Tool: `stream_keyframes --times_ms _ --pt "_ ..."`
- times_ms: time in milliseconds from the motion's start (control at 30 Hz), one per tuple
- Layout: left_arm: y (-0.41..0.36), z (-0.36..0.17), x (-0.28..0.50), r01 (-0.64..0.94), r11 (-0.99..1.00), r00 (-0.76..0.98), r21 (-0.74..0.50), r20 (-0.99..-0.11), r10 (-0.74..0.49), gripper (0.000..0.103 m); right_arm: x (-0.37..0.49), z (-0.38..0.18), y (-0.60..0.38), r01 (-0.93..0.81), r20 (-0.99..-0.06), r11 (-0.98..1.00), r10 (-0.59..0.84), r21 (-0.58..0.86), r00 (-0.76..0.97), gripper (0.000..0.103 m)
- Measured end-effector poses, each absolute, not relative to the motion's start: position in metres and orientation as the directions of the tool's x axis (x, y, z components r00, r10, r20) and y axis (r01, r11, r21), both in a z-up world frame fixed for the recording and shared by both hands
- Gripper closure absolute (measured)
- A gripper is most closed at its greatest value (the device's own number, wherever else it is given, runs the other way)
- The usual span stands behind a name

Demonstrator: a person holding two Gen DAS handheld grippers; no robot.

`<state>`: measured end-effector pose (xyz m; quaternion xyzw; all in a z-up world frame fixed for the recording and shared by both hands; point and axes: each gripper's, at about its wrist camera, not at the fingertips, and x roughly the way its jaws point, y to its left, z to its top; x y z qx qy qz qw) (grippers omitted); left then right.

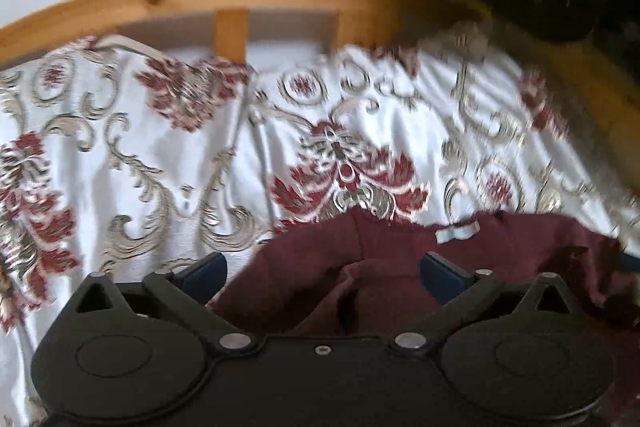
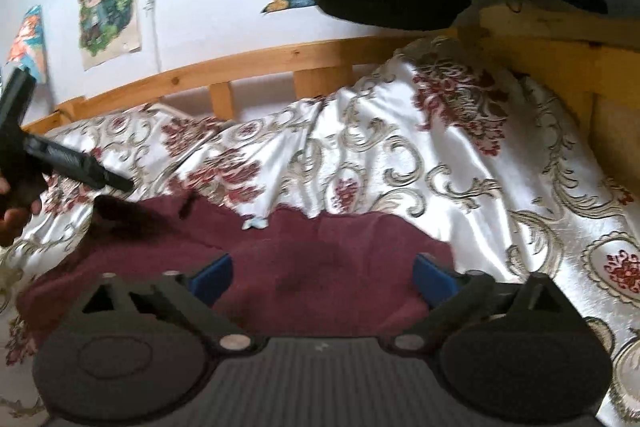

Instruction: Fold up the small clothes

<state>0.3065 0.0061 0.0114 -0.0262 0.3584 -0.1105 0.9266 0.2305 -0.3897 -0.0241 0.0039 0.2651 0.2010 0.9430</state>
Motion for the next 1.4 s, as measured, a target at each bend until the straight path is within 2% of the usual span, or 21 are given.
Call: stream_keyframes --times_ms 133,233,333,467,533,600,633,667,700,733,767,800,900,1000,1167,1300,1400 --pt "0.019 0.005 0.284 0.166 0.973 0.704 -0.162 -0.672 -0.231 0.001 0.223 -0.029 -0.375 -0.406 -0.521 0.913 0.371 0.050 0.769 0.001" --pt "0.017 -0.012 0.274 0.173 0.977 0.671 -0.126 -0.711 -0.210 0.001 0.219 -0.036 -0.368 -0.397 -0.535 0.918 0.334 -0.002 0.776 0.001" --pt "0.013 -0.025 0.272 0.182 0.979 0.651 -0.090 -0.735 -0.189 0.002 0.218 -0.042 -0.368 -0.381 -0.545 0.924 0.323 0.007 0.774 0.002" --pt "0.012 -0.032 0.274 0.156 0.985 0.651 -0.078 -0.742 -0.162 0.003 0.222 -0.047 -0.378 -0.345 -0.547 0.936 0.324 0.067 0.772 0.013" --pt "0.012 -0.032 0.278 0.144 0.987 0.662 -0.073 -0.734 -0.151 0.010 0.223 -0.048 -0.379 -0.332 -0.546 0.942 0.307 0.056 0.779 0.021" --pt "0.011 -0.030 0.281 0.142 0.987 0.665 -0.076 -0.731 -0.152 0.028 0.224 -0.049 -0.380 -0.322 -0.546 0.946 0.293 0.045 0.785 0.035" --pt "0.010 -0.030 0.282 0.145 0.986 0.661 -0.079 -0.734 -0.155 0.036 0.224 -0.049 -0.380 -0.322 -0.549 0.946 0.294 0.046 0.782 0.051" --pt "0.008 -0.030 0.284 0.143 0.987 0.657 -0.074 -0.738 -0.151 0.056 0.225 -0.050 -0.381 -0.319 -0.551 0.946 0.292 0.047 0.782 0.069" --pt "0.007 -0.030 0.286 0.135 0.989 0.656 -0.062 -0.743 -0.136 0.079 0.224 -0.050 -0.381 -0.313 -0.546 0.948 0.287 0.048 0.787 0.078" --pt "0.007 -0.030 0.286 0.126 0.991 0.659 -0.050 -0.742 -0.122 0.088 0.224 -0.048 -0.383 -0.306 -0.537 0.951 0.283 0.048 0.795 0.090" --pt "0.007 -0.030 0.286 0.120 0.992 0.665 -0.050 -0.737 -0.118 0.096 0.222 -0.046 -0.385 -0.300 -0.520 0.953 0.281 0.049 0.807 0.096" --pt "0.008 -0.028 0.285 0.112 0.992 0.677 -0.060 -0.726 -0.121 0.099 0.221 -0.042 -0.387 -0.293 -0.502 0.955 0.278 0.049 0.819 0.098" --pt "0.015 -0.020 0.280 0.083 0.991 0.736 -0.104 -0.664 -0.132 0.101 0.215 -0.030 -0.392 -0.273 -0.433 0.962 0.252 0.015 0.866 0.098" --pt "0.014 -0.014 0.280 0.054 0.995 0.771 -0.084 -0.629 -0.095 0.101 0.213 -0.024 -0.397 -0.256 -0.387 0.967 0.236 0.000 0.891 0.098" --pt "0.010 -0.016 0.286 0.007 0.998 0.795 -0.057 -0.606 -0.040 0.101 0.220 -0.031 -0.400 -0.234 -0.388 0.972 0.217 0.004 0.895 0.098" --pt "0.009 -0.030 0.298 -0.009 0.998 0.765 -0.065 -0.643 -0.035 0.101 0.228 -0.044 -0.398 -0.226 -0.425 0.974 0.195 -0.023 0.884 0.098" --pt "0.004 -0.042 0.299 0.001 1.000 0.739 -0.009 -0.674 -0.007 0.100 0.228 -0.052 -0.398 -0.219 -0.461 0.975 0.184 -0.025 0.868 0.098"
